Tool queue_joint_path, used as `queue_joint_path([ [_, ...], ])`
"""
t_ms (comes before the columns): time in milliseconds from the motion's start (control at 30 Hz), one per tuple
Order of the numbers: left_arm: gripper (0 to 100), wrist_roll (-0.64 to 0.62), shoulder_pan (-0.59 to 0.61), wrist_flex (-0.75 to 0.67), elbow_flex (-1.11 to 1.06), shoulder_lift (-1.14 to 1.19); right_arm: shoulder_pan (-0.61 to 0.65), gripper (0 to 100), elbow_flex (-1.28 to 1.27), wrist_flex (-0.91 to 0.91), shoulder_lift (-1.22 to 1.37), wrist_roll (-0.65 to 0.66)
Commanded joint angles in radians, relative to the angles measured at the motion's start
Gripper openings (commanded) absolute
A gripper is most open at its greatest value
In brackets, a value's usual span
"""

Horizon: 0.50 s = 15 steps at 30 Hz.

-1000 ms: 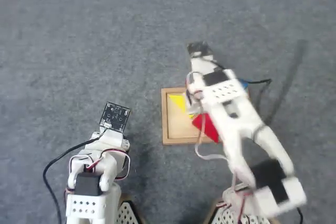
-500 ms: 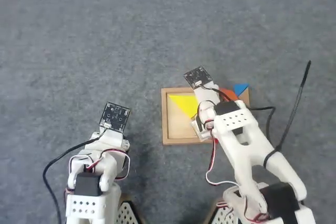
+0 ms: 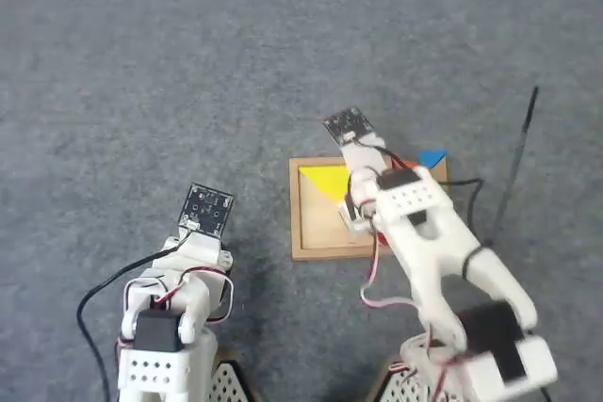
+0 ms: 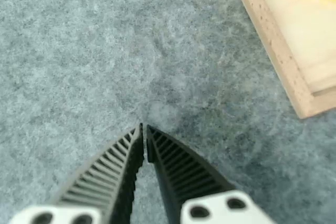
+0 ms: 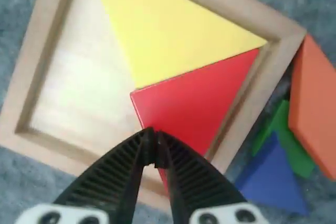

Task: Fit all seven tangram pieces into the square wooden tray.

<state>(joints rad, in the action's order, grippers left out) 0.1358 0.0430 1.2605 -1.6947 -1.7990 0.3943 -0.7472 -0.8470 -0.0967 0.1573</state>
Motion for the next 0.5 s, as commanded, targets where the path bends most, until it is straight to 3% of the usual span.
queue_joint_path([
  [0,1,-0.008,0.005,0.005,0.012,-0.025,-0.016,1.3,0.112,-0.008,0.102,0.017],
  [267,1,-0.008,0.005,0.005,0.012,-0.025,-0.019,1.3,0.232,-0.008,0.165,0.066],
  [467,1,-0.008,0.005,0.005,0.012,-0.025,-0.019,1.3,0.216,-0.036,0.01,0.063],
])
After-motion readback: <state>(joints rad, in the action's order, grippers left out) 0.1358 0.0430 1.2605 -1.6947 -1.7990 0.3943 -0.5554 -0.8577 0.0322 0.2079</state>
